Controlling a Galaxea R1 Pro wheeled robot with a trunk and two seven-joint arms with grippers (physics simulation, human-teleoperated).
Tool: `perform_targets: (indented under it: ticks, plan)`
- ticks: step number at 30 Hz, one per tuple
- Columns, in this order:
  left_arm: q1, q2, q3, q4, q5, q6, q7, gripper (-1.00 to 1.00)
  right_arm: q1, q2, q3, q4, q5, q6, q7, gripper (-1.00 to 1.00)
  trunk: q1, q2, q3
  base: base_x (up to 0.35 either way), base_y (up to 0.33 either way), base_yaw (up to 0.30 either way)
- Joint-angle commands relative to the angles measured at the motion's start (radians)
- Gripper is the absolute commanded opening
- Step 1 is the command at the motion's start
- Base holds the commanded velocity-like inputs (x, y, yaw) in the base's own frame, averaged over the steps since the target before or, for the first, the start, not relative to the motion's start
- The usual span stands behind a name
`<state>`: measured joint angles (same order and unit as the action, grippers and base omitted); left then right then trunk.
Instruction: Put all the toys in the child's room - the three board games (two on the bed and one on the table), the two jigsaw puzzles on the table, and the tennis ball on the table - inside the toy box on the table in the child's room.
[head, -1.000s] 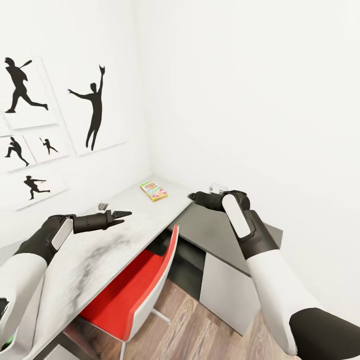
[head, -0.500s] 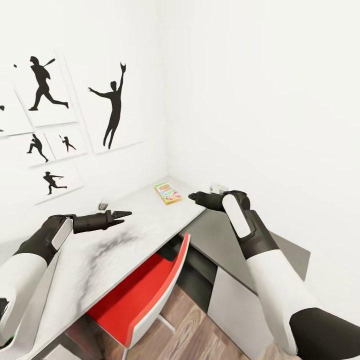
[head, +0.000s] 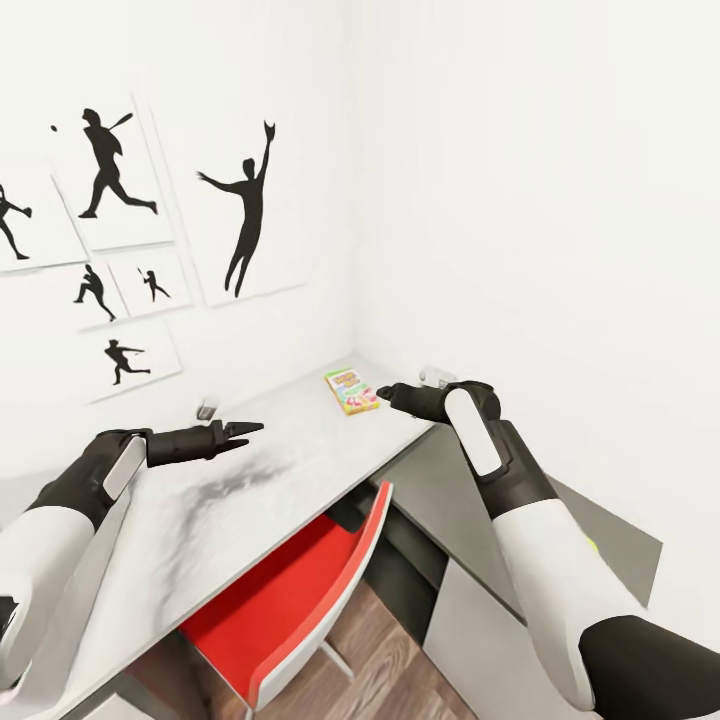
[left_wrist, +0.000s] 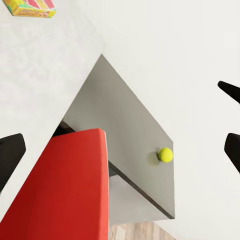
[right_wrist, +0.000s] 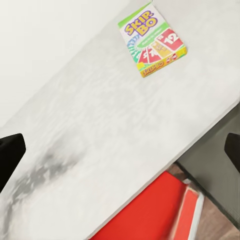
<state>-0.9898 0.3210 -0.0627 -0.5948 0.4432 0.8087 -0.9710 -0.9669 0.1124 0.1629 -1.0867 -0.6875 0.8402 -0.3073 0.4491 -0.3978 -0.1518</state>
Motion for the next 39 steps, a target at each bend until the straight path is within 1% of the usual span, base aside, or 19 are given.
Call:
perform_targets:
  ticks: [1,8,15,26,39]
  plan:
    - [-0.001,0.001,-0.004,0.000,0.006,0.006,0.000,1.00,-0.001,0.000,0.000,-0.001,-0.010,0.001,-0.010,1.00,0.001,-0.002,-0.002,0.132,-0.096,0.013]
    - [-0.001,0.001,-0.004,0.000,0.006,0.005,0.000,1.00,-0.001,0.001,0.000,-0.001,-0.010,-0.002,-0.010,1.00,0.001,-0.002,-0.002,0.115,-0.067,0.004]
    - [-0.001,0.001,-0.003,0.000,0.006,0.005,0.000,1.00,-0.001,-0.002,0.001,-0.001,-0.013,-0.042,-0.009,1.00,0.001,-0.002,-0.002,0.135,-0.009,0.000]
    - [-0.001,0.001,-0.004,0.000,0.006,0.005,0.000,1.00,-0.001,-0.002,0.001,0.011,-0.014,-0.047,-0.009,1.00,0.001,-0.002,-0.002,0.120,0.013,0.000]
    - [-0.001,0.001,-0.003,0.000,0.006,0.006,-0.001,1.00,-0.001,0.001,0.001,0.011,-0.013,-0.048,-0.009,1.00,0.001,-0.002,-0.002,0.141,-0.033,0.000]
